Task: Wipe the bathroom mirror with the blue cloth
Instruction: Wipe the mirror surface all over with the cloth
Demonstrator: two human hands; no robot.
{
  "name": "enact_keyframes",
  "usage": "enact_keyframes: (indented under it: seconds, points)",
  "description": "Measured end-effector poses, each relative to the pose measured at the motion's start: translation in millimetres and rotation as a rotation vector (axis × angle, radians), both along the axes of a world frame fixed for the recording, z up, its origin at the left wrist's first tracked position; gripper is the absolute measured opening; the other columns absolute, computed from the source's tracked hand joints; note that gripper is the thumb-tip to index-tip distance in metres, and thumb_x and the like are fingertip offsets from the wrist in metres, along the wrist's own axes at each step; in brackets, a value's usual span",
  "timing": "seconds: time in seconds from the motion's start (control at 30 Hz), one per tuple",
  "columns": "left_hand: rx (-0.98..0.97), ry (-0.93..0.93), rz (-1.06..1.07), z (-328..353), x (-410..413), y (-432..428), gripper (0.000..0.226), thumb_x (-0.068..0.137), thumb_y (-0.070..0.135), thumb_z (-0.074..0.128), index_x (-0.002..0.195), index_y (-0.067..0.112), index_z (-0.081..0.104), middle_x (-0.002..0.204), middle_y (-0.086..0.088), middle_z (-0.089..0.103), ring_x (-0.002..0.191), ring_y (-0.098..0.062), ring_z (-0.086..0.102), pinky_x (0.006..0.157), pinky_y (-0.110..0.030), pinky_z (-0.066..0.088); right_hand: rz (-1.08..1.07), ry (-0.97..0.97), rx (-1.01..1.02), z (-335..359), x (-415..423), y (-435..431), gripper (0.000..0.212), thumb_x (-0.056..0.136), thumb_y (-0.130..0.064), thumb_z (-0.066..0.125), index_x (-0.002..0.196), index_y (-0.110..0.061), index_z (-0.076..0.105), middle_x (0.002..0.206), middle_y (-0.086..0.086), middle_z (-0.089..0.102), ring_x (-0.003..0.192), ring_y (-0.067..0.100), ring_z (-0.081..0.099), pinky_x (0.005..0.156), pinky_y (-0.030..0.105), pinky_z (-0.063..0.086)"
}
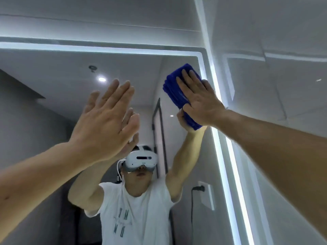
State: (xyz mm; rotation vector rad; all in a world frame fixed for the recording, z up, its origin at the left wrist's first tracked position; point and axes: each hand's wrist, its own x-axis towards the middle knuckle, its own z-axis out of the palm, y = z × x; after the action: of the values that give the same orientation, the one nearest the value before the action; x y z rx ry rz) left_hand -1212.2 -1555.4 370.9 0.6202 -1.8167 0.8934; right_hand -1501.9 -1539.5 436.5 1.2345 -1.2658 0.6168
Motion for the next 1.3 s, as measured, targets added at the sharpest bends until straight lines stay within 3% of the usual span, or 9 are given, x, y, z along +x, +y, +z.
enact_keyframes:
  seconds: [0.37,0.6,0.7,0.8,0.87,0.97,1.03,1.2,1.3]
  points:
    - [0.005,0.008,-0.101,-42.5,29.3,-6.4,0.067,0.098,0.05,0.014,0.157,0.02,0.006,0.165,0.006,-0.002,0.149,-0.004,-0.013,0.122,-0.038,-0.006,0.048,0.171,0.13,-228.5,76.6,-29.1,0.077,0.093,-0.04,0.047,0.157,-0.02,0.01,0.165,0.006,0.003,0.152,0.026,0.001,0.118,0.054,0.014]
    - [0.119,-0.052,-0.091,-99.9,31.2,-5.6,0.065,0.099,0.046,0.016,0.157,0.019,0.003,0.165,0.005,-0.004,0.149,-0.007,-0.014,0.122,-0.04,-0.006,0.048,0.186,0.211,-368.8,98.2,-34.0,0.07,0.09,-0.034,0.051,0.154,-0.023,0.025,0.162,0.002,0.016,0.151,0.025,0.005,0.119,0.052,0.016]
    - [0.217,-0.104,-0.005,-129.7,30.1,-15.1,0.065,0.099,0.045,0.016,0.157,0.019,0.0,0.165,0.004,-0.007,0.149,-0.008,-0.017,0.122,-0.042,-0.006,0.084,0.308,0.231,-371.8,88.5,-27.2,0.074,0.088,-0.033,0.057,0.154,-0.023,0.025,0.163,0.002,0.014,0.151,0.025,0.01,0.12,0.051,0.014]
    - [0.194,-0.107,0.005,-142.1,33.0,-23.0,0.067,0.098,0.046,0.016,0.157,0.015,0.009,0.165,0.0,0.002,0.151,-0.011,-0.009,0.122,-0.043,-0.002,0.141,0.359,0.172,-309.2,65.6,-17.9,0.073,0.089,-0.031,0.062,0.154,-0.022,0.029,0.161,0.005,0.023,0.15,0.026,0.017,0.119,0.052,0.02]
    - [0.145,-0.08,-0.022,-141.0,33.4,-25.9,0.068,0.098,0.048,0.016,0.156,0.013,0.016,0.165,-0.002,0.01,0.152,-0.014,-0.002,0.122,-0.045,0.002,0.173,0.153,-0.004,-243.5,49.5,-15.0,0.069,0.091,-0.031,0.06,0.152,-0.018,0.032,0.159,0.01,0.029,0.148,0.03,0.022,0.118,0.05,0.021]
    - [0.089,-0.014,-0.028,-138.1,32.6,-30.4,0.068,0.099,0.048,0.016,0.156,0.011,0.016,0.165,-0.002,0.01,0.152,-0.015,-0.002,0.122,-0.049,0.004,0.166,-0.259,-0.117,-166.1,34.4,-10.5,0.07,0.09,-0.032,0.039,0.155,-0.019,0.018,0.163,0.009,0.016,0.15,0.028,0.012,0.119,0.048,0.017]
    - [0.064,0.004,-0.044,-139.5,31.5,-29.9,0.067,0.099,0.047,0.019,0.156,0.01,0.017,0.165,-0.003,0.012,0.152,-0.017,0.0,0.122,-0.048,0.004,0.154,-0.322,-0.154,-155.6,34.7,-13.2,0.072,0.088,-0.031,0.035,0.156,-0.019,0.016,0.163,0.008,0.013,0.151,0.028,0.01,0.118,0.05,0.018]
    - [0.071,-0.001,-0.095,-164.5,19.3,-27.0,0.065,0.099,0.042,0.023,0.155,0.01,0.016,0.164,-0.006,0.013,0.152,-0.021,0.002,0.121,-0.051,0.005,0.206,-0.157,-0.194,-257.0,53.5,-29.8,0.066,0.09,-0.026,0.046,0.153,-0.014,0.03,0.16,0.012,0.025,0.149,0.032,0.018,0.119,0.051,0.017]
    - [0.125,-0.018,-0.096,-186.7,10.6,-27.8,0.065,0.1,0.041,0.024,0.156,0.01,0.012,0.165,-0.007,0.008,0.152,-0.02,0.0,0.121,-0.051,0.003,0.228,-0.057,-0.07,-356.2,64.3,-34.8,0.068,0.095,-0.032,0.054,0.154,-0.016,0.025,0.161,0.01,0.021,0.15,0.031,0.014,0.119,0.055,0.016]
